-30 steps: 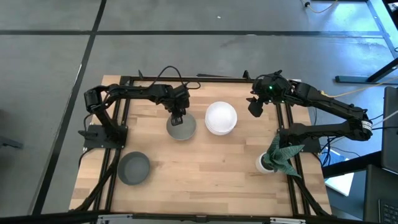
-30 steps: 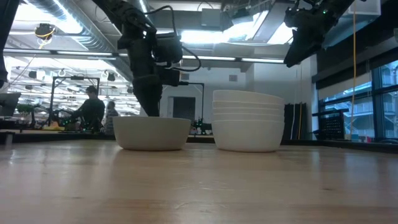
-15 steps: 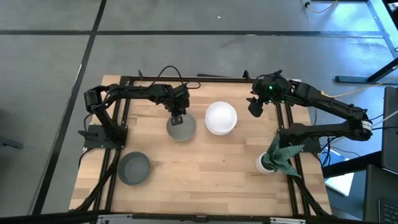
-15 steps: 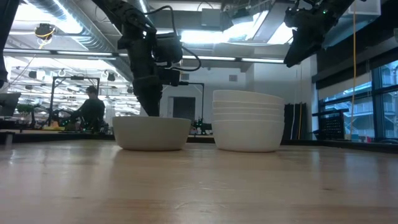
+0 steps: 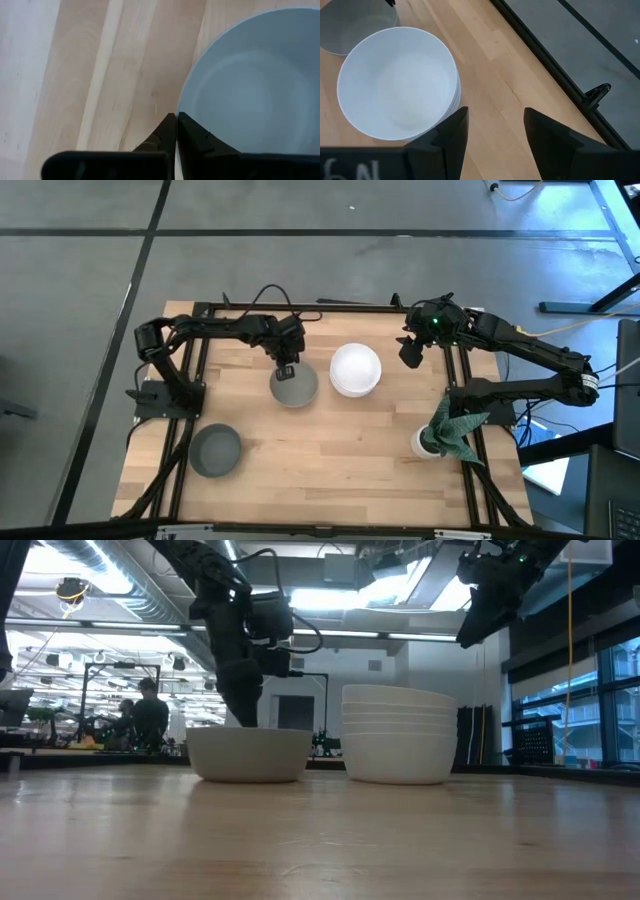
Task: Nest bowls inside each other
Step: Stack the light gray bowl on top of the white bowl
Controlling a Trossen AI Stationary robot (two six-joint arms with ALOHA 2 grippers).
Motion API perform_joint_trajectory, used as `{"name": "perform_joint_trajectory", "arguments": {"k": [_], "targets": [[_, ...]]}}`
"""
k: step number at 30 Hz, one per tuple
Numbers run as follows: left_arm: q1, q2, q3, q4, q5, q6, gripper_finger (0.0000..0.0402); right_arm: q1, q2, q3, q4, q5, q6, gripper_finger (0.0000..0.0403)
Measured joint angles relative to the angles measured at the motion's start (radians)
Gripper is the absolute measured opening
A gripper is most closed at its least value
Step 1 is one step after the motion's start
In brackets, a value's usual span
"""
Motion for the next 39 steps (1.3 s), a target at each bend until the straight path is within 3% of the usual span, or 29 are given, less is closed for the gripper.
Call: {"name": "perform_joint_trajectory", "arguments": {"k": [7, 13, 19, 23, 33, 39], "targets": [[0.033, -0.031, 0.000, -0.001, 0.040, -0.008, 0.0001, 0.000, 0.000, 0.000, 0.000, 0.000, 0.000, 0.0193], [0.075, -0.137, 0.000, 0.025, 0.054, -0.008, 0.0001, 0.000, 0.000, 0.000, 0.000, 0.001, 0.000, 0.0193], [0.107, -0.265, 0.000, 0.219, 0.211, -0.052, 0.0000, 0.000, 0.000, 0.000, 0.000, 0.001, 0.000, 0.0193], [0.106, -0.306, 0.000, 0.339, 0.260, -0.100, 0.0000, 0.000, 0.000, 0.000, 0.000, 0.013, 0.000, 0.0193], [0.075, -0.261, 0.005, 0.581, 0.306, -0.233, 0.0000, 0.000, 0.000, 0.000, 0.001, 0.017, -0.003, 0.0193], [0.040, -0.201, 0.133, 0.542, 0.298, -0.198, 0.0000, 0.000, 0.000, 0.000, 0.019, 0.019, -0.038, 0.0193]]}}
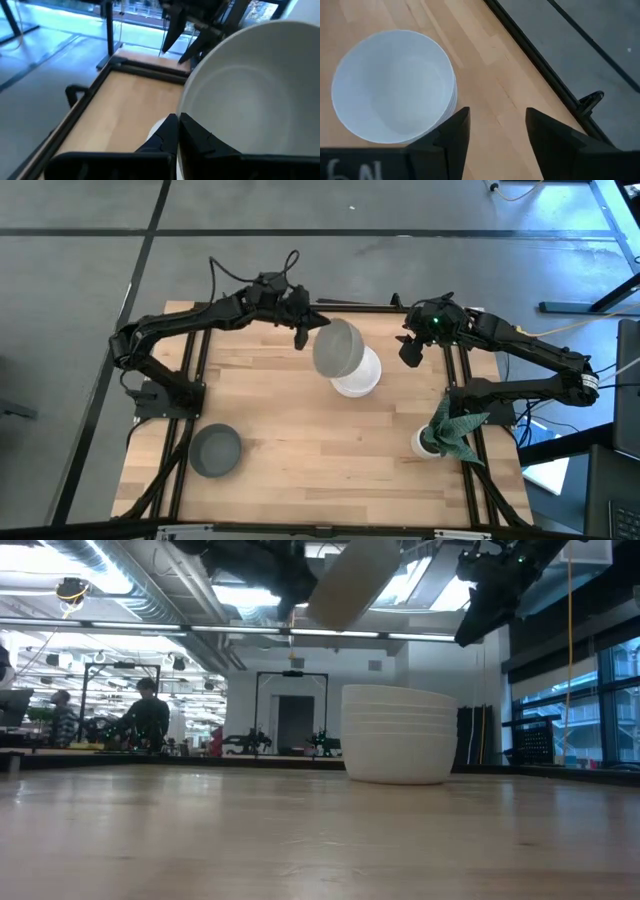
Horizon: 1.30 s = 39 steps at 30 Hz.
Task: Nest bowls inside each other
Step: Stack the light gray bowl on top of the white bowl
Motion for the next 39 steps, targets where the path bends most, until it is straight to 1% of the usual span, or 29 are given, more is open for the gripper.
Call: {"name": "perform_joint_trajectory", "arguments": {"k": [3, 6, 8, 13, 18, 23, 26, 31, 39], "targets": [[-0.021, 0.055, 0.098, -0.049, -0.021, 0.022, 0.0000, -0.008, -0.001, 0.000, -0.001, 0.014, -0.021, 0.0193], [-0.045, 0.124, 0.200, -0.164, -0.097, 0.061, 0.0000, -0.029, -0.013, 0.000, -0.003, 0.049, -0.041, 0.0193], [-0.058, 0.175, 0.262, -0.244, -0.123, 0.087, 0.0000, -0.048, -0.033, 0.000, -0.003, 0.060, -0.041, 0.0193], [-0.079, 0.270, 0.374, -0.323, -0.136, 0.102, 0.0000, -0.098, -0.113, 0.000, -0.009, 0.061, -0.059, 0.0193], [-0.083, 0.349, 0.441, -0.369, -0.136, 0.078, 0.0000, -0.129, -0.186, 0.000, -0.020, 0.042, -0.062, 0.0193], [-0.085, 0.400, 0.458, -0.402, -0.140, 0.050, 0.0000, -0.137, -0.213, 0.000, -0.035, 0.015, -0.063, 0.0193], [-0.085, 0.419, 0.458, -0.409, -0.156, 0.021, 0.0000, -0.137, -0.208, 0.000, -0.045, 0.015, -0.063, 0.0193], [-0.085, 0.451, 0.458, -0.441, -0.169, 0.015, 0.0000, -0.137, -0.193, 0.000, -0.049, 0.013, -0.063, 0.0193], [-0.086, 0.462, 0.458, -0.527, -0.240, -0.005, 0.0000, -0.137, -0.189, 0.000, -0.049, -0.011, -0.065, 0.0193]]}}
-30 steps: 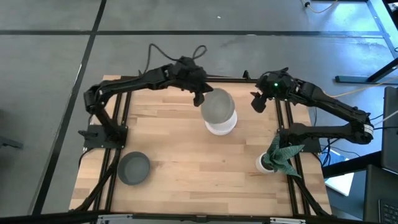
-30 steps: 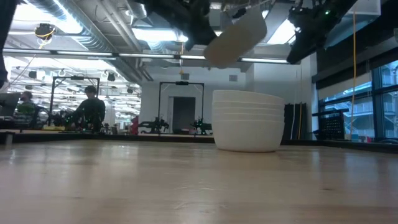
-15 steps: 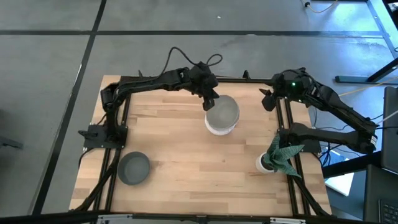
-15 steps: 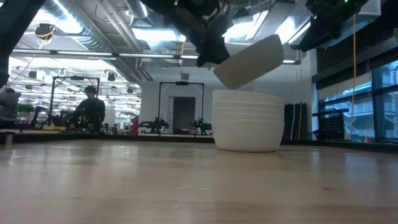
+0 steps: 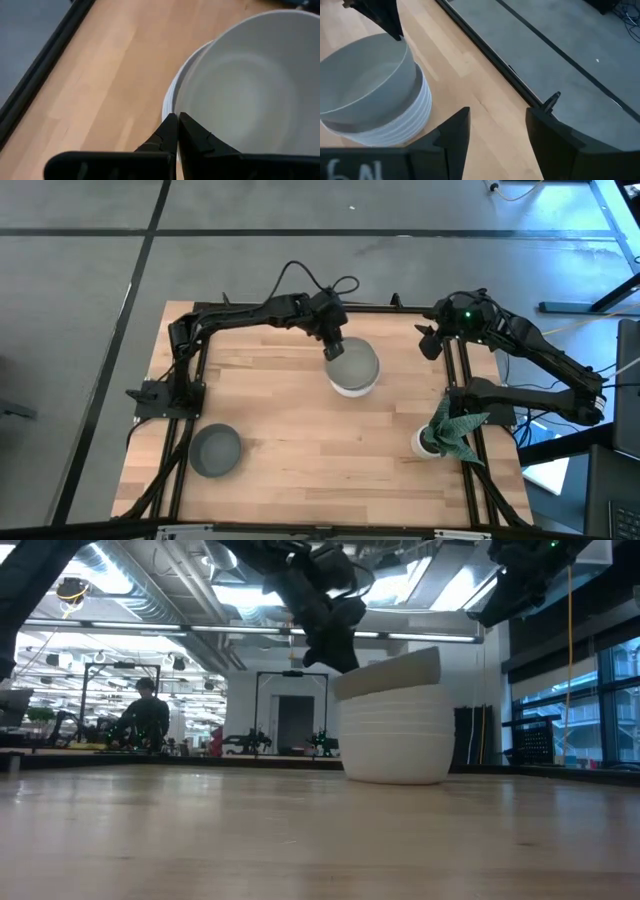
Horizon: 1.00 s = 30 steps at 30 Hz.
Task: Nest bowls inside each other
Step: Stack the light gray bowl on top of the white bowl, then stack the dark gray bowl on top of the light gray bowl
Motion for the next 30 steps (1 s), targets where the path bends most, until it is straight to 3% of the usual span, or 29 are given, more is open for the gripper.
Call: {"name": "perform_joint_trajectory", "arguments": {"k": [13, 18, 25, 30], "targets": [[0.001, 0.000, 0.000, -0.202, -0.046, -0.009, 0.0000, 0.000, 0.000, 0.000, 0.001, 0.000, -0.007, 0.0193], [0.008, 0.000, 0.000, -0.210, -0.009, -0.001, 0.0003, 0.000, 0.000, 0.000, 0.000, 0.000, -0.011, 0.0193], [0.000, 0.000, 0.000, -0.153, -0.001, 0.051, 0.0038, 0.000, 0.000, 0.000, 0.001, 0.000, -0.023, 0.0193], [0.001, 0.000, 0.000, -0.083, 0.009, 0.053, 0.0088, 0.000, 0.000, 0.000, 0.001, 0.000, -0.028, 0.0193]]}}
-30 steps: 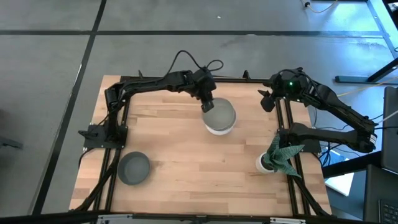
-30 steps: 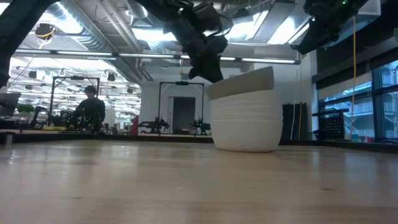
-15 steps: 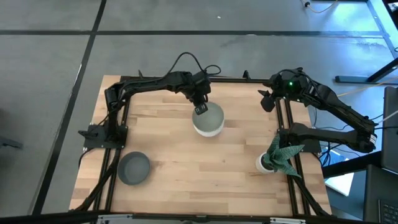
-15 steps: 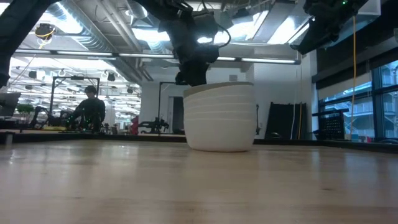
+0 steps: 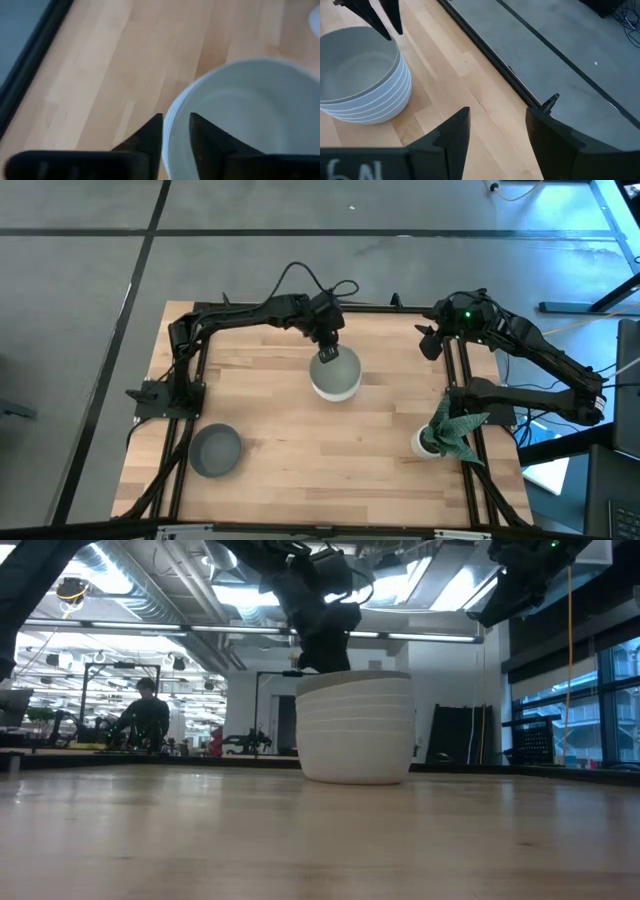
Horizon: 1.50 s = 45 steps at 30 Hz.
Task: Nest bowls inside each other
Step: Stack the dark gray bowl on top of the light gray bowl
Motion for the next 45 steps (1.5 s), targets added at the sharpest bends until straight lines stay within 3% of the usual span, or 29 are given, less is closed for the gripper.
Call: {"name": "perform_joint_trajectory", "arguments": {"k": [7, 18, 29, 37, 45], "targets": [[-0.001, -0.001, 0.000, 0.110, 0.045, 0.065, 0.0161, 0.000, 0.000, 0.000, 0.000, 0.000, -0.004, 0.0193], [0.003, -0.140, -0.001, 0.139, 0.235, 0.132, 0.0169, 0.000, 0.000, 0.000, 0.001, 0.006, -0.005, 0.0193], [0.006, -0.349, 0.000, -0.334, 0.181, 0.162, 0.0169, 0.000, 0.034, 0.000, 0.021, 0.008, 0.005, 0.0193], [-0.006, -0.377, -0.002, -0.691, 0.136, 0.153, 0.0169, 0.000, 0.096, 0.000, 0.091, 0.008, 0.026, 0.0193], [-0.033, -0.378, -0.173, -0.730, 0.124, 0.157, 0.0169, 0.000, 0.163, 0.000, 0.109, 0.008, 0.032, 0.0193]]}}
